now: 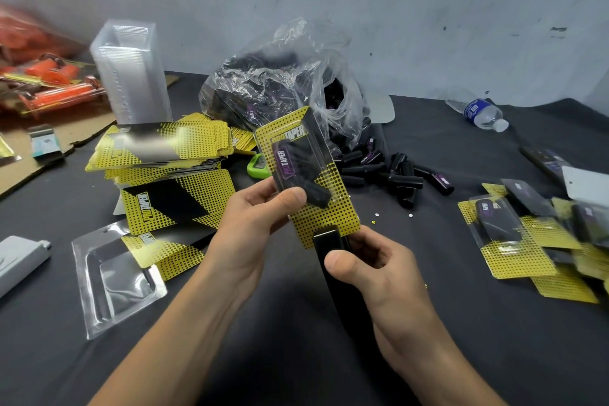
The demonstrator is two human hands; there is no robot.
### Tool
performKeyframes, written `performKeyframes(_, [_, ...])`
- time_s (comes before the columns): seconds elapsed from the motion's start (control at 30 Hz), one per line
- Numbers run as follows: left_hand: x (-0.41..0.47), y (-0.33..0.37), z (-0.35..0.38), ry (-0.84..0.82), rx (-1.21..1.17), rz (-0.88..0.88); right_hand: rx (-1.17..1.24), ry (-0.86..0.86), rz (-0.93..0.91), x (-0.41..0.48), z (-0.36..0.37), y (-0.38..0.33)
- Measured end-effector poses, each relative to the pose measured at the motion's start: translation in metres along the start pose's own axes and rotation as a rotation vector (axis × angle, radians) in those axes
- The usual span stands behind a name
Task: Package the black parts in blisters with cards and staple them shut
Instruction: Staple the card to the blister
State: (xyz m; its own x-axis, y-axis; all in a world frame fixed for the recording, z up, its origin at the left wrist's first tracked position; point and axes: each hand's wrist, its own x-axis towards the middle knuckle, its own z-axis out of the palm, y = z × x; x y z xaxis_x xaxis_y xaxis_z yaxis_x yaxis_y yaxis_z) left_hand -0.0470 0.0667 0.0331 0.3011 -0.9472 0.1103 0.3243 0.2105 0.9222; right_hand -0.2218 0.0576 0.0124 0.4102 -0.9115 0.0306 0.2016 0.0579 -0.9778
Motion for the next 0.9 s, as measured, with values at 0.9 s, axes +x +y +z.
performKeyframes(0.9, [-0.0004, 0.0001, -0.0017, -0.013, 0.086, 0.064, -0.035, -0.008, -0.009, 0.0006, 0.0006, 0.0004])
